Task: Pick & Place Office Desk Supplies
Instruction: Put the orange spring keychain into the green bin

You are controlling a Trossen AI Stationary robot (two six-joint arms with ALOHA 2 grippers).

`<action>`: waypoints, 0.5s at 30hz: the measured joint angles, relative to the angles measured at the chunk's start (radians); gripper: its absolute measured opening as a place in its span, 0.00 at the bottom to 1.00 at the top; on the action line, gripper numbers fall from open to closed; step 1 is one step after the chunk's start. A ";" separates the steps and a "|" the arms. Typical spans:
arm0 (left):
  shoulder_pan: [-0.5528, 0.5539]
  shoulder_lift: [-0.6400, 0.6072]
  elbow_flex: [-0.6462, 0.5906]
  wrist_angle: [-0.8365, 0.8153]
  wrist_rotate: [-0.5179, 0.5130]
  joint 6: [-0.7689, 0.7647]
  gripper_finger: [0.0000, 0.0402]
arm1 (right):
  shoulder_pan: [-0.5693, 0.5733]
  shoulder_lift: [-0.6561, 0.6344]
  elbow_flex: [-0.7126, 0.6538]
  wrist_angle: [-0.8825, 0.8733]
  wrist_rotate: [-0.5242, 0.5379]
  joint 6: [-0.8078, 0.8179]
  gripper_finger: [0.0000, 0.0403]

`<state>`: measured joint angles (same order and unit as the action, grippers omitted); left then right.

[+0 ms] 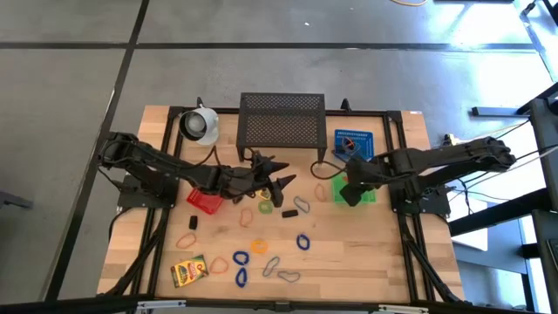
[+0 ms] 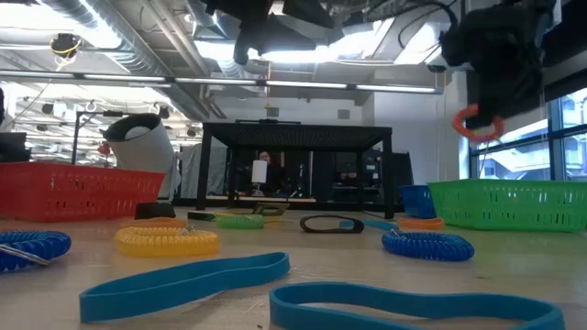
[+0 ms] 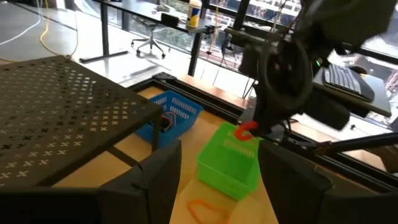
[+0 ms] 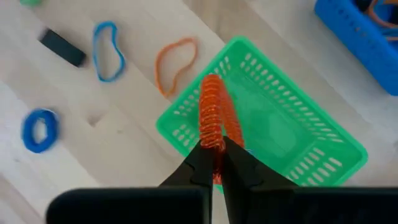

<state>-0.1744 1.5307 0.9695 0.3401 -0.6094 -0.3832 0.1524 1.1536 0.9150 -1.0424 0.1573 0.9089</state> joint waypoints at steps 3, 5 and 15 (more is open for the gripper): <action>0.009 0.000 0.000 0.000 0.000 0.000 0.52 | 0.000 0.048 0.000 -0.014 -0.012 -0.004 0.03; 0.012 0.000 0.000 0.000 0.002 0.000 0.52 | 0.000 0.083 0.000 -0.031 -0.012 -0.007 0.03; 0.014 0.000 0.000 0.000 0.007 0.000 0.52 | -0.001 0.249 0.000 -0.043 -0.071 -0.028 0.04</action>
<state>-0.1608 1.5307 0.9695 0.3402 -0.6020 -0.3828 0.1513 1.4023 0.9150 -1.0859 0.0863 0.8809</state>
